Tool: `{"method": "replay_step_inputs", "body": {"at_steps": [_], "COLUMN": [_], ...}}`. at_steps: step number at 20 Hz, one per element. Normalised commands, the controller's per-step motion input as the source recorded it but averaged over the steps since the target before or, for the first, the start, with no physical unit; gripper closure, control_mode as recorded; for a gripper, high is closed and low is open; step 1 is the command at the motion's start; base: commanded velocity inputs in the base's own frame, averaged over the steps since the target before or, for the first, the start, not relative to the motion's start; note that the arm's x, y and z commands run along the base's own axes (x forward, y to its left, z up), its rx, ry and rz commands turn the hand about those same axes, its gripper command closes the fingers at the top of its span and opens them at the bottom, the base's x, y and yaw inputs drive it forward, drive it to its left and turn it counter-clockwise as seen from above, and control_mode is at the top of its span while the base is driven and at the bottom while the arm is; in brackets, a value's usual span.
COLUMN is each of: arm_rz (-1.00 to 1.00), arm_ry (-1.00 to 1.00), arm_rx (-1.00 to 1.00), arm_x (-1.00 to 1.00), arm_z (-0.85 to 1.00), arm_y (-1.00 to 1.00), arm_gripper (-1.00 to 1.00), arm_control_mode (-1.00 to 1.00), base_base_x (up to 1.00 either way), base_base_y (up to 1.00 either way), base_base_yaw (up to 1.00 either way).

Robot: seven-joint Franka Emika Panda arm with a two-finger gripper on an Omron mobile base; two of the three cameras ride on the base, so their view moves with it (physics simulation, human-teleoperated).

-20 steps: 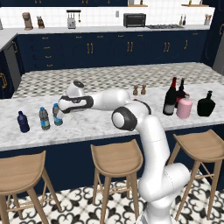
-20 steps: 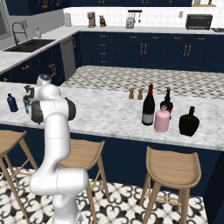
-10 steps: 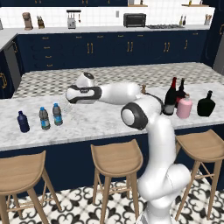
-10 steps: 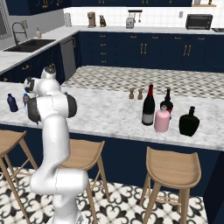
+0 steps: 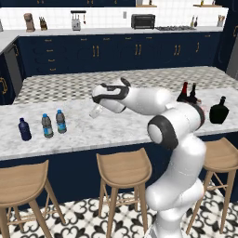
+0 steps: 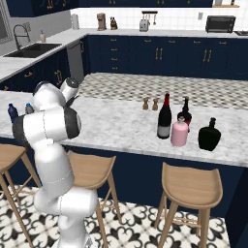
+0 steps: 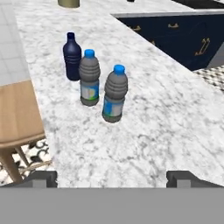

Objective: Move the plastic bottles in the middle to the plastics group, and the glass bottles in the middle to the glass group.

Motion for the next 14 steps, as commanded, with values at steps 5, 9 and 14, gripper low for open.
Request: {"method": "replay_step_inputs", "body": {"at_steps": [5, 9, 14], "arm_rz": [-0.15, -0.15, -0.02], "arm_ry": [0.0, 0.0, 0.0], "arm_rx": [0.05, 0.02, 0.0], "arm_x": [-0.37, -0.19, -0.03], "arm_z": [0.42, 0.61, 0.31], "arm_y": [-0.99, -0.89, -0.24], "arm_gripper": [-1.0, -1.0, -1.0], "arm_control_mode": [-1.0, -1.0, -1.0], "base_base_x": [0.0, 0.0, 0.0], "base_base_y": [0.0, 0.0, 0.0], "base_base_yaw": [0.0, 0.0, 0.0]}}
